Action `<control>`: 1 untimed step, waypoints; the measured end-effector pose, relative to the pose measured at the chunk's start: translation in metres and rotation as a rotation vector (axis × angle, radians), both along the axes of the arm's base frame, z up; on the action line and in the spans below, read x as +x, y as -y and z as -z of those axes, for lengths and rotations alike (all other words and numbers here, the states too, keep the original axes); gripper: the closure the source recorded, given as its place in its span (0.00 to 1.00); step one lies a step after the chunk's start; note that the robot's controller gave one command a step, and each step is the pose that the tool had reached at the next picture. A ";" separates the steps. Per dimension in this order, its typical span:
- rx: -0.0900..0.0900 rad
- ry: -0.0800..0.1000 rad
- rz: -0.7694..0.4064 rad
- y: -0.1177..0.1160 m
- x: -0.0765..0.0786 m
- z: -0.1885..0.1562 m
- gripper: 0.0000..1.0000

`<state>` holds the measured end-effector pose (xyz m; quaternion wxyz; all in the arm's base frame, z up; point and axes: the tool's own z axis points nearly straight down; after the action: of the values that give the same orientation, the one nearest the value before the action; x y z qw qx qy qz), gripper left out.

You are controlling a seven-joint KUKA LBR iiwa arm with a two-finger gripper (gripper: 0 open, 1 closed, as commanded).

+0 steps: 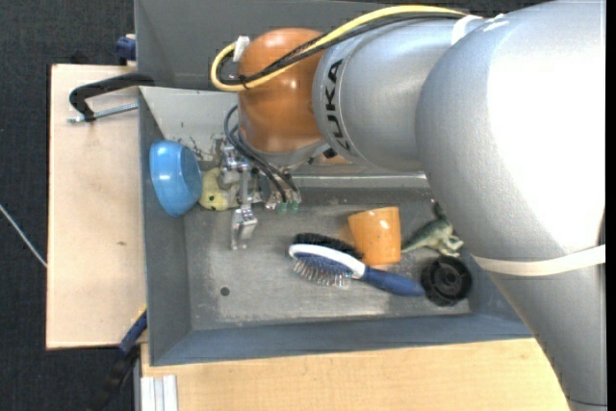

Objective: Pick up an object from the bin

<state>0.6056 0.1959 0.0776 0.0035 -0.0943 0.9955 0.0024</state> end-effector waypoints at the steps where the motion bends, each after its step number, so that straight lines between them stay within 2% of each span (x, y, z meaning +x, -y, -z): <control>1: -0.003 -0.006 0.000 -0.002 0.001 -0.004 0.00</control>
Offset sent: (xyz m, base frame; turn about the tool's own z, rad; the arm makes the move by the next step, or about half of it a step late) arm 0.0000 0.0000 0.0000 0.0000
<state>0.6066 0.1977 0.0814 0.0005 -0.0944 0.9955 0.0013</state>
